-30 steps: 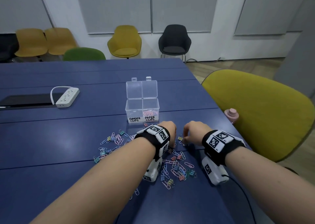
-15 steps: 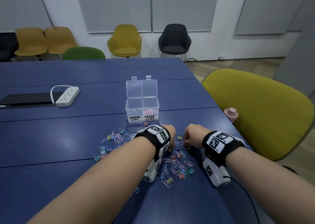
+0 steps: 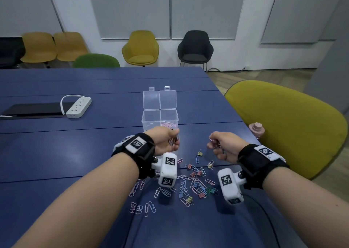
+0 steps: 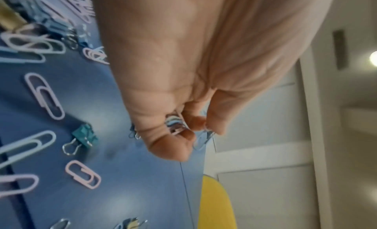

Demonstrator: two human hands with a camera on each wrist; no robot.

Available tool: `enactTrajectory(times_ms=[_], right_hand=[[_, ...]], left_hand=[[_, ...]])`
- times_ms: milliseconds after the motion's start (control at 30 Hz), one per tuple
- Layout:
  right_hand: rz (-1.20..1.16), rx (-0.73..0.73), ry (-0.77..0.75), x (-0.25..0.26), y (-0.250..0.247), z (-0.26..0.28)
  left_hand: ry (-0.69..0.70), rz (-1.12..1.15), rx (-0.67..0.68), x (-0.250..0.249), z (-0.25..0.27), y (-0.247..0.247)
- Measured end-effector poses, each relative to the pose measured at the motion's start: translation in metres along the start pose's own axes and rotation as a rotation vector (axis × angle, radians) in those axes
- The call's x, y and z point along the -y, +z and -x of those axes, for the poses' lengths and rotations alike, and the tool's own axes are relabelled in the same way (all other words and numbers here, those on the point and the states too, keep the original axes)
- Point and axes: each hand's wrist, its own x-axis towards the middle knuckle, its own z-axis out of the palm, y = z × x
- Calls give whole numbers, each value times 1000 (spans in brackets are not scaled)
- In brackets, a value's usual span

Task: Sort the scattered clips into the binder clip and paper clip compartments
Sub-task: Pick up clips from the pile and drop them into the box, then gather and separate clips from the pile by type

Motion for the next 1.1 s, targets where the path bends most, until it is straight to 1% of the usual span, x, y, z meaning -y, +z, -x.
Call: enactTrajectory(times_ms=[67, 133, 267, 333, 400, 467, 533, 600, 667, 733, 800, 867, 933, 1033, 1100], right_hand=[[-2, 15, -7, 2, 3, 3], [54, 42, -15, 5, 7, 3], [228, 139, -30, 13, 17, -5], [252, 194, -7, 21, 23, -11], [226, 201, 34, 33, 29, -19], [224, 173, 45, 48, 36, -28], [201, 138, 1, 64, 45, -39], [125, 81, -86, 80, 55, -51], [8, 23, -212, 95, 67, -63], [-105, -32, -322, 106, 78, -76], [-162, -69, -386, 113, 87, -86], [-168, -68, -427, 116, 96, -95], [-161, -42, -444, 116, 105, -102], [-138, 18, -419, 114, 111, -110], [-72, 56, -396, 112, 110, -111]], left_hand=[[-20, 112, 23, -4, 7, -12], [-37, 121, 16, -5, 11, -24], [-111, -31, -13, -13, 15, -38], [-143, -111, -31, -25, 14, -40], [-146, -140, -42, -41, 11, -40], [-95, -106, -62, -60, 6, -36], [0, -42, -94, -77, -2, -29], [99, 30, -142, -89, -14, -22], [163, 61, -193, -94, -27, -17], [214, 84, -231, -94, -39, -15], [228, 66, -248, -91, -47, -17], [229, 36, -238, -86, -51, -23], [277, 18, -284, -82, -51, -32], [440, -80, -410, -77, -44, -46], [532, -141, -435, -74, -36, -54]])
